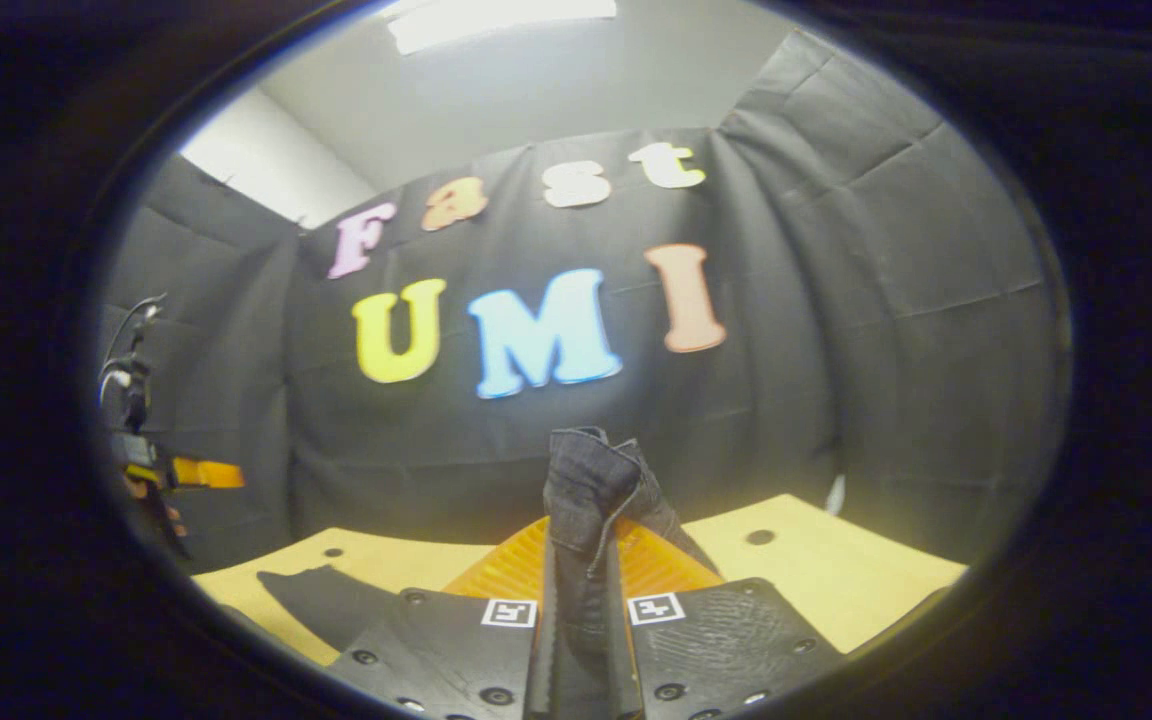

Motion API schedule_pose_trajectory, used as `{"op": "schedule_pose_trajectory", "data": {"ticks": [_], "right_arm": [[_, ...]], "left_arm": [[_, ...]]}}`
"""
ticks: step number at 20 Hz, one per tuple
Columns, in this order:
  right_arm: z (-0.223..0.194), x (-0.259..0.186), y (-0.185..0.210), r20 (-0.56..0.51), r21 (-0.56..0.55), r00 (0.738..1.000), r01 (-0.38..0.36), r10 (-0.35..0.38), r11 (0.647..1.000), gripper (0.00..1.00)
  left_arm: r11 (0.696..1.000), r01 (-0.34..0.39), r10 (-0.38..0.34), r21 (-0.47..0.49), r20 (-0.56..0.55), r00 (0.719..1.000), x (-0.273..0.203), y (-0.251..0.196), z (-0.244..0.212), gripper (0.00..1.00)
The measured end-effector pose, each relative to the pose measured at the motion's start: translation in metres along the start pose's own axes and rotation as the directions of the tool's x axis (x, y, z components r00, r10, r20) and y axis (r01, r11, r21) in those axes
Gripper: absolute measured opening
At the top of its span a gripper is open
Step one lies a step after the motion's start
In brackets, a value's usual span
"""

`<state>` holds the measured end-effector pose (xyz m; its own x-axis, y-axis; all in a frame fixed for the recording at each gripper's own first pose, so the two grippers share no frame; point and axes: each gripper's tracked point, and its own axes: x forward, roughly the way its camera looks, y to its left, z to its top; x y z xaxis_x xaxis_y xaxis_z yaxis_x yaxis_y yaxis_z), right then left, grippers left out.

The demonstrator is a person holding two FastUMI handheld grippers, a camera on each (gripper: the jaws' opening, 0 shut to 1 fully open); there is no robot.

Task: Grasp the waist and the cuffs of the jeans and fold them to make the two legs overlap; first hold the waist and fold one-third of the jeans toward the cuffs, then hold the cuffs and fold the remaining one-third in the same direction to finish folding.

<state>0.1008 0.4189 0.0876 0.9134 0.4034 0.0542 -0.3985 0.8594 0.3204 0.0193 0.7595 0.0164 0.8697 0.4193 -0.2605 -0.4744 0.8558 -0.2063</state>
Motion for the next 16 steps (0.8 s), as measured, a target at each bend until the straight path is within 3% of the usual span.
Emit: {"op": "schedule_pose_trajectory", "data": {"ticks": [2, 4, 5, 6, 7, 10, 11, 12, 13, 16], "right_arm": [[-0.032, 0.007, 0.034, -0.042, -0.010, 0.994, -0.100, 0.100, 0.995, 0.14], [-0.068, 0.012, 0.056, -0.095, -0.026, 0.983, -0.163, 0.160, 0.986, 0.18], [-0.086, 0.013, 0.064, -0.127, -0.040, 0.975, -0.188, 0.182, 0.981, 0.14], [-0.102, 0.014, 0.071, -0.165, -0.053, 0.965, -0.213, 0.202, 0.976, 0.18], [-0.118, 0.015, 0.077, -0.201, -0.064, 0.955, -0.237, 0.220, 0.969, 0.15], [-0.149, 0.016, 0.087, -0.272, -0.076, 0.928, -0.285, 0.255, 0.955, 0.21], [-0.152, 0.016, 0.088, -0.281, -0.069, 0.922, -0.296, 0.266, 0.953, 0.18], [-0.156, 0.015, 0.090, -0.291, -0.058, 0.916, -0.304, 0.275, 0.951, 0.24], [-0.155, 0.014, 0.095, -0.293, -0.039, 0.909, -0.322, 0.297, 0.946, 0.24], [-0.158, 0.007, 0.100, -0.315, -0.012, 0.894, -0.339, 0.318, 0.941, 0.46]], "left_arm": [[0.999, -0.005, 0.005, -0.035, -0.003, 1.000, -0.007, 0.003, -0.003, 0.99], [0.999, -0.024, 0.023, -0.042, -0.013, 1.000, -0.012, 0.013, -0.012, 0.99], [0.999, -0.031, 0.030, -0.041, -0.020, 0.999, -0.015, 0.016, -0.017, 0.98], [0.998, -0.040, 0.039, -0.044, -0.026, 0.999, -0.017, 0.020, -0.021, 0.98], [0.998, -0.047, 0.045, -0.050, -0.036, 0.998, -0.020, 0.023, -0.026, 0.98], [0.993, -0.079, 0.072, -0.093, -0.072, 0.995, -0.021, 0.032, -0.042, 0.98], [0.990, -0.086, 0.077, -0.112, -0.084, 0.993, -0.021, 0.036, -0.047, 0.98], [0.986, -0.099, 0.086, -0.132, -0.099, 0.991, -0.020, 0.039, -0.051, 0.96], [0.982, -0.109, 0.092, -0.155, -0.113, 0.989, -0.020, 0.043, -0.055, 0.98], [0.959, -0.145, 0.104, -0.244, -0.171, 0.980, -0.019, 0.061, -0.070, 0.98]]}}
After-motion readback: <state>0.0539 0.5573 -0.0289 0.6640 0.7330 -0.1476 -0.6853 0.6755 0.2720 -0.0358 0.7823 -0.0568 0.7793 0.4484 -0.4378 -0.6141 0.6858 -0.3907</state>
